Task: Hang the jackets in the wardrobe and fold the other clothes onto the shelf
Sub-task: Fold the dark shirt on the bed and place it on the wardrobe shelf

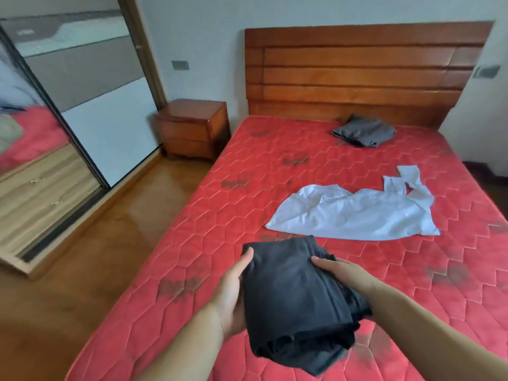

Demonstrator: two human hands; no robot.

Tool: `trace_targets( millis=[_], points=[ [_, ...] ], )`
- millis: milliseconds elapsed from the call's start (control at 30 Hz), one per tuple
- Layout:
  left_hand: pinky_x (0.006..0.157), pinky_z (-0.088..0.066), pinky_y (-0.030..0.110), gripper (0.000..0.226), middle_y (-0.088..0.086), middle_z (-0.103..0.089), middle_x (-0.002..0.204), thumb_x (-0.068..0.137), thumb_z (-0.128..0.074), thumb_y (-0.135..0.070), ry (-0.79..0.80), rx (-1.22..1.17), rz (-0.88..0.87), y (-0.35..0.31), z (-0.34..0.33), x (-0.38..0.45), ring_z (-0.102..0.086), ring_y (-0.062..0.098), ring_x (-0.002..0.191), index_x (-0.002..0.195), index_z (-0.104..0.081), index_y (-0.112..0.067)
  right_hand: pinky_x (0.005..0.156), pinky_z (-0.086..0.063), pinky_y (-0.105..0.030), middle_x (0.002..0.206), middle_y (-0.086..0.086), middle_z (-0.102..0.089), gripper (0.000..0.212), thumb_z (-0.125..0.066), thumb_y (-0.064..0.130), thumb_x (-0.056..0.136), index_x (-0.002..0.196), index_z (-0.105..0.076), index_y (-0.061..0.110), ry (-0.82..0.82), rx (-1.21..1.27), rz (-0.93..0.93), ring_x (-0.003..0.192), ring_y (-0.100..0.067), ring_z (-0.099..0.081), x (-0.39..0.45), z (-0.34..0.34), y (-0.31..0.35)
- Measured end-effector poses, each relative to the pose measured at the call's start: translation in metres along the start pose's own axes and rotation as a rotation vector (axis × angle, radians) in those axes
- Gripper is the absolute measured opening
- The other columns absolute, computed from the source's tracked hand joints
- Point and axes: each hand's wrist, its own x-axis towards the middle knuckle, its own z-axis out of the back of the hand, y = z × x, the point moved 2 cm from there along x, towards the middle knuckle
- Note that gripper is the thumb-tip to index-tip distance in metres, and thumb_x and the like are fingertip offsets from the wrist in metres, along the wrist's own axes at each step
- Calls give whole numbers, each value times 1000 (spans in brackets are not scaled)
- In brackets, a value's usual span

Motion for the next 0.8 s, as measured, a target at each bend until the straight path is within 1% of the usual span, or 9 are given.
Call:
trace_targets(
  millis=[67,100,233,400,433,500,600,700,800],
  points=[
    [94,-50,41,42,15,-70,115,88,-61,-37,44,72,-10,-10,4,-27,-69,30,105,115,-72,-7,41,-49,-18,64,-4,-73,13,-66,19,91,97,-67,7,-30,-30,31,51,-16,-69,-13,-15,22],
    [93,-52,40,40,14,-71,115,88,-63,-33,53,124,-22,-16,7,-39,-69,29,106,120,-68,-8,43,-50,-19,67,-5,-74,17,-66,21,91,100,-67,6,-23,-45,45,54,-18,-70,-22,-26,35],
    [89,-56,40,38,9,-73,110,89,-66,-15,5,287,-214,-56,24,-78,-71,27,101,126,-61,-15,76,-58,-35,99,-16,-74,36,-68,30,87,113,-68,4,143,-57,64,90,-31,-72,-59,-73,83],
    [64,-56,22,44,-5,-77,96,85,-69,-4,-96,334,-455,-109,35,-143,-74,14,86,122,-58,-25,78,-59,-37,104,-12,-74,38,-73,16,83,119,-60,19,326,-187,221,95,-29,-72,-105,-126,134],
    [62,-54,20,45,-8,-76,94,84,-70,-4,-133,337,-496,-113,39,-157,-73,11,84,121,-58,-27,79,-59,-37,105,-10,-74,41,-73,11,83,120,-58,21,330,-210,273,95,-28,-72,-111,-135,140],
    [68,-54,20,51,-9,-75,99,82,-73,-6,-195,346,-555,-117,48,-187,-72,11,89,124,-57,-28,87,-56,-41,106,-7,-74,52,-76,4,79,124,-56,22,339,-248,361,97,-27,-71,-126,-156,146],
    [70,-52,20,55,-9,-72,106,81,-75,-9,-255,329,-641,-118,54,-241,-69,10,94,128,-53,-27,93,-54,-44,107,-7,-74,63,-79,5,70,126,-54,17,391,-250,443,99,-26,-71,-155,-181,153],
    [63,-47,10,62,-17,-67,104,75,-81,-14,-339,331,-750,-117,56,-292,-64,-3,90,128,-53,-29,91,-54,-38,110,-5,-73,62,-79,4,72,128,-55,16,466,-243,516,100,-23,-70,-186,-202,160],
    [76,-46,11,89,-13,-65,117,53,-85,-25,-393,360,-862,-119,71,-341,-62,-2,102,135,-51,-22,84,-54,-28,111,-4,-73,69,-81,9,64,128,-55,15,567,-254,574,102,-19,-69,-220,-236,168]
  ],
)
